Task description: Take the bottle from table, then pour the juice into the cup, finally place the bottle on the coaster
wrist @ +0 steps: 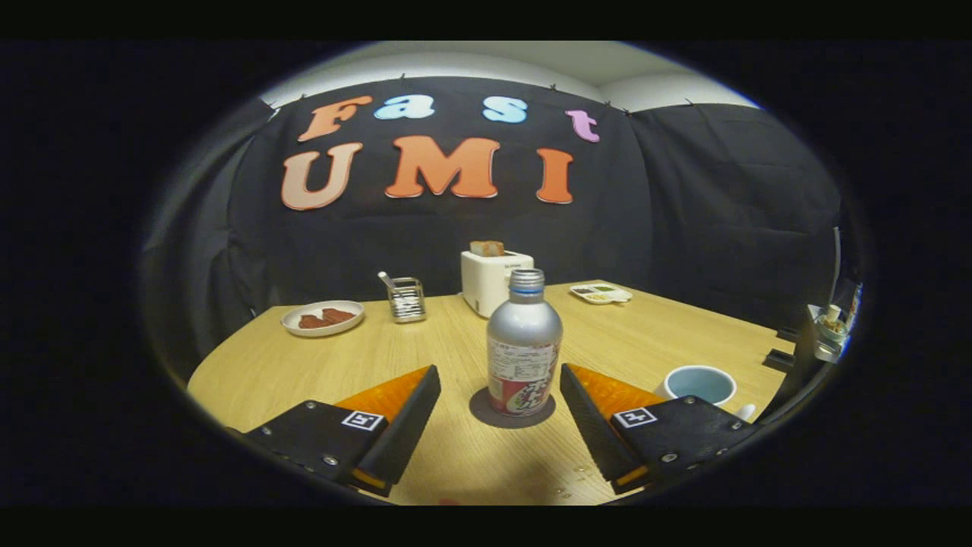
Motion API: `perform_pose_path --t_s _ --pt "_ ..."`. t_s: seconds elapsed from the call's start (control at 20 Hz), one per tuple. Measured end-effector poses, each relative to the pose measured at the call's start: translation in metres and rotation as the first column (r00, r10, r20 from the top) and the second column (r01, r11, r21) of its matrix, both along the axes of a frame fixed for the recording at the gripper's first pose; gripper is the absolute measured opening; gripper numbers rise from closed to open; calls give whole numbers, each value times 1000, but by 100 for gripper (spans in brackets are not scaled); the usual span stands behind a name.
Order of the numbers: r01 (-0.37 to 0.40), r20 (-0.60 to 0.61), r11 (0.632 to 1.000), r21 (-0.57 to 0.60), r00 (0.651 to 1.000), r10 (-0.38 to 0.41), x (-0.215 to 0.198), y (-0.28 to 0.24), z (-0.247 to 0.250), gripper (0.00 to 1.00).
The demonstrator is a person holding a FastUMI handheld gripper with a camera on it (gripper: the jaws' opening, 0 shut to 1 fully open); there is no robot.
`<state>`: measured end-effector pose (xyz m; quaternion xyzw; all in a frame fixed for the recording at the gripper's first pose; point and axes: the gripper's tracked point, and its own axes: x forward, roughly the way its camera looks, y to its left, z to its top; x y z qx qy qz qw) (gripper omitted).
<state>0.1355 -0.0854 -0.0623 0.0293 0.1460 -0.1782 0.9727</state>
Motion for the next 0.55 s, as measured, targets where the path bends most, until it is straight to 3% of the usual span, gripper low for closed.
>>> perform_pose_path --t_s 0.25,0.55 --pt "-118 125 990 -73 984 127 -37 30 52 97" --pt "-200 223 970 -136 948 227 -89 65 88 97"
